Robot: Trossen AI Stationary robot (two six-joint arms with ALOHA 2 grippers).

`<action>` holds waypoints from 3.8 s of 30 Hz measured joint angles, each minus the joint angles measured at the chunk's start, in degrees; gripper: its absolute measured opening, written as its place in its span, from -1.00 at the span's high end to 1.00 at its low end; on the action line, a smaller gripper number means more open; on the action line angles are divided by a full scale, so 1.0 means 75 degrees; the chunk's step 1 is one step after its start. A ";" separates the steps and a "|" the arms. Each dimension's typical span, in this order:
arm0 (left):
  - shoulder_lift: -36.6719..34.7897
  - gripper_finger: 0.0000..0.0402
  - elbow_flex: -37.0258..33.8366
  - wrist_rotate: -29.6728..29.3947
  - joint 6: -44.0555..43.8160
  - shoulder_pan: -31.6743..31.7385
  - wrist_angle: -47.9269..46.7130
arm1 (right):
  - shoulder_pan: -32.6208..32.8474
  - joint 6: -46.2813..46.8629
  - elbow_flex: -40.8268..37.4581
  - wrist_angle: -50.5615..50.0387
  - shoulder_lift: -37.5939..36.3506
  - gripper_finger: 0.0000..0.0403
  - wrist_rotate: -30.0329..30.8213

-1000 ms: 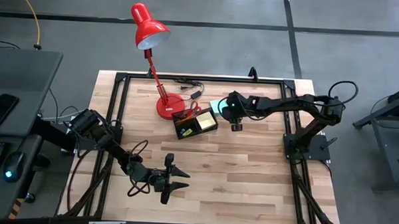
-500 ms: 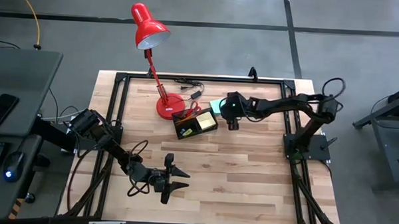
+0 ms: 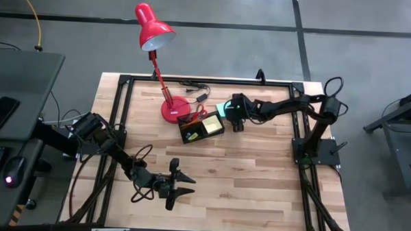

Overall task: Pick and place office supplies into organizer
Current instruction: Put the blue sticky notes into the desk organizer

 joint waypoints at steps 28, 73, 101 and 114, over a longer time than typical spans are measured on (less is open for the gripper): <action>0.0000 0.24 0.0003 0.0066 -0.0403 0.0149 -0.0227 | 0.0204 0.1174 0.1667 -0.2131 0.1160 1.00 0.1638; 0.0000 0.24 0.0003 0.0065 -0.0459 0.0149 -0.0376 | -0.1547 0.2406 0.2875 -0.4437 -0.0803 -0.22 -0.2396; 0.0000 0.24 0.0003 0.0118 -0.0472 0.0149 -0.0430 | -0.2563 0.2716 0.6532 -0.7239 0.3014 -0.27 -0.3185; 0.0000 0.24 0.0003 0.0266 -0.0543 0.0152 -0.0542 | -0.2541 0.2425 0.6608 -0.7593 0.3560 -0.27 -0.3340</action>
